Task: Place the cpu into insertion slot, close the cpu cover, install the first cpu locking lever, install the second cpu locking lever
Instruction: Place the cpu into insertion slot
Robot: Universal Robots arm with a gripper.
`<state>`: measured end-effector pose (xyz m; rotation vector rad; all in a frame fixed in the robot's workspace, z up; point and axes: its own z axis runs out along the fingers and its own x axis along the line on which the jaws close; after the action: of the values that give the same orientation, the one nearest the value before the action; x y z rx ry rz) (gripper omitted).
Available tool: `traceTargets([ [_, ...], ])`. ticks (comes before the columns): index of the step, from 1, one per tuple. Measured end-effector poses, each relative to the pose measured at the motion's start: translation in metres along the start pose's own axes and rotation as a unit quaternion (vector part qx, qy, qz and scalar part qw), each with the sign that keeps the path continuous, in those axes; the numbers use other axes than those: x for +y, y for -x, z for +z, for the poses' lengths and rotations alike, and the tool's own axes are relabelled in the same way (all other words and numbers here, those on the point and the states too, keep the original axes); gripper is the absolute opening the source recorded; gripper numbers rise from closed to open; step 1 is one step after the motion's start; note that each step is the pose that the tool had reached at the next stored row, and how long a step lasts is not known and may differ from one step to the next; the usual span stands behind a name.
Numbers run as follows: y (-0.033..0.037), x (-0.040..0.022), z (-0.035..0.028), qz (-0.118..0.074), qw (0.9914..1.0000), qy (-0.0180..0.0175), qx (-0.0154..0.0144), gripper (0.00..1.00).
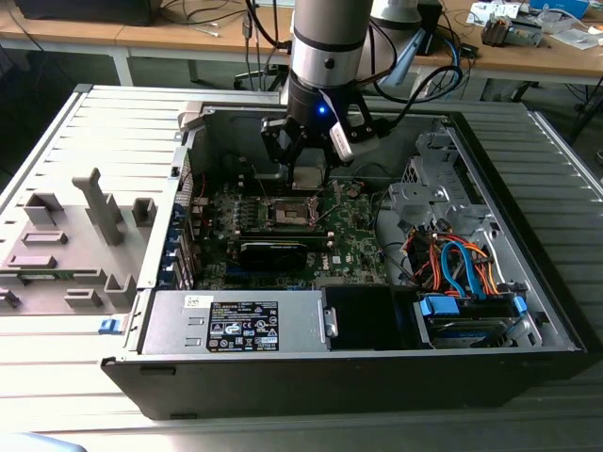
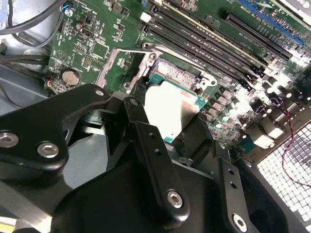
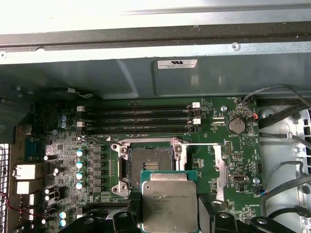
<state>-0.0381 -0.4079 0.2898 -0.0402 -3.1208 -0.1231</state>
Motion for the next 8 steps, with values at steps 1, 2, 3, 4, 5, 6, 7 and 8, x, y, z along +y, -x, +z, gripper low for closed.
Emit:
traceTargets([
  [1, 0.0, -0.0002, 0.0001, 0.0, 1.0, 0.0, 0.0, 0.55],
  [2, 0.0, -0.0005, 0.0002, 0.0, 1.0, 0.0, 0.0, 0.55],
  [3, 0.0, -0.0007, 0.0002, 0.0, 1.0, 0.0, 0.0, 0.55],
  [4, 0.0, -0.001, 0.0003, 0.0, 1.0, 0.0, 0.0, 0.55],
  [5, 0.0, -0.0012, 0.0004, 0.0, 1.0, 0.0, 0.0, 0.55],
  [6, 0.0001, -0.0015, 0.0004, 0.0, 1.0, 0.0, 0.0, 0.55],
  [7, 0.0001, -0.0018, 0.0005, 0.0, 1.0, 0.0, 0.0, 0.55],
  [8, 0.0001, -0.002, 0.0006, 0.0, 1.0, 0.0, 0.0, 0.55],
])
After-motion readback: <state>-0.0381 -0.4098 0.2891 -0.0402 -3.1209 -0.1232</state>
